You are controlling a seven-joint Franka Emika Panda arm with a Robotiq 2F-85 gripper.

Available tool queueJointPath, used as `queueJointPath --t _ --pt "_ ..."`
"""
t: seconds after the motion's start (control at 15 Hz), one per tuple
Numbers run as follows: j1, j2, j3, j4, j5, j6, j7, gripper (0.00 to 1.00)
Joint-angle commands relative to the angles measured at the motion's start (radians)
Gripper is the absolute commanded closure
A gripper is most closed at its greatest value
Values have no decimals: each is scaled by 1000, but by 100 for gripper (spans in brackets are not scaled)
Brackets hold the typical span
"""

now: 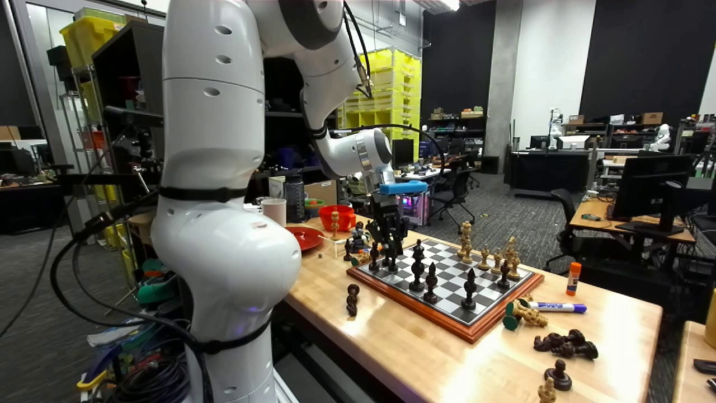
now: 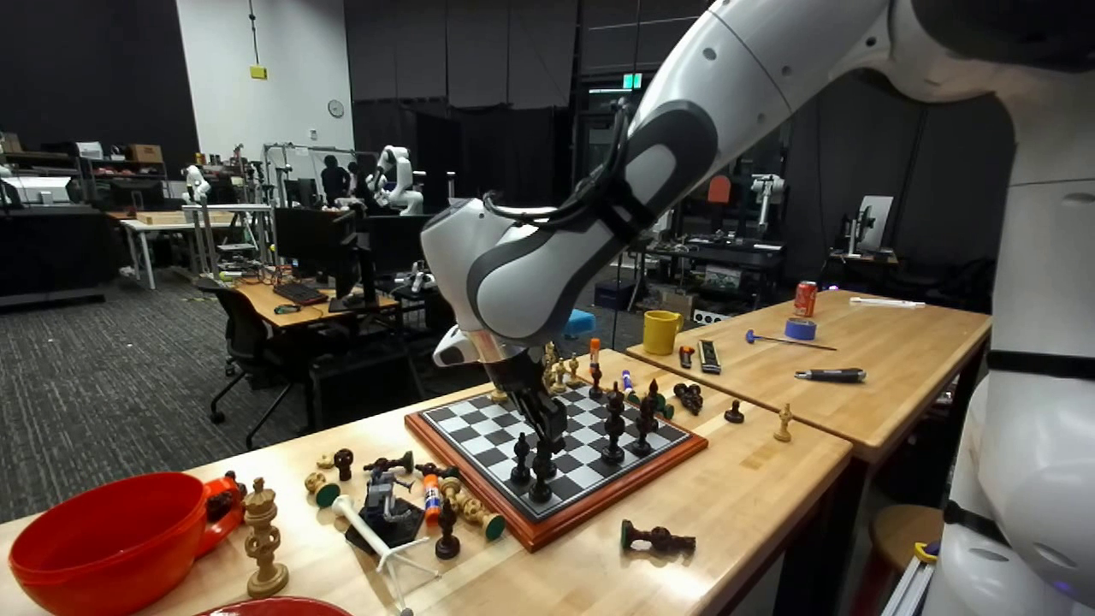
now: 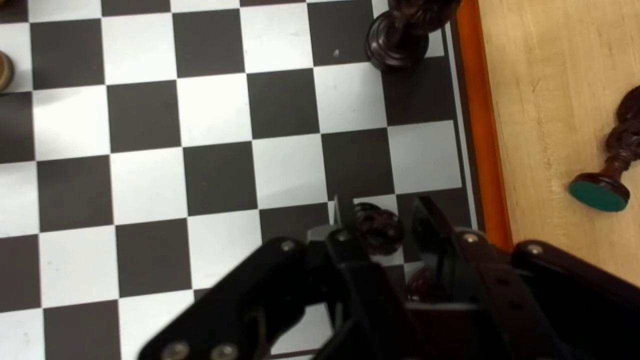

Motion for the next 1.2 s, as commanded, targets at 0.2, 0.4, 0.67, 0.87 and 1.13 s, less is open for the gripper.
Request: queueJointPath --t 0.2,0.4,0.67,0.87,1.13 --pt "10 -16 2 6 -12 -1 12 13" --pt "12 -30 4 4 -9 -10 16 0" --pt "17 -71 9 -15 -12 -16 20 0" --pt "23 -97 12 -19 -13 -22 21 0" --pt "31 -99 17 -10 -14 -23 29 0"
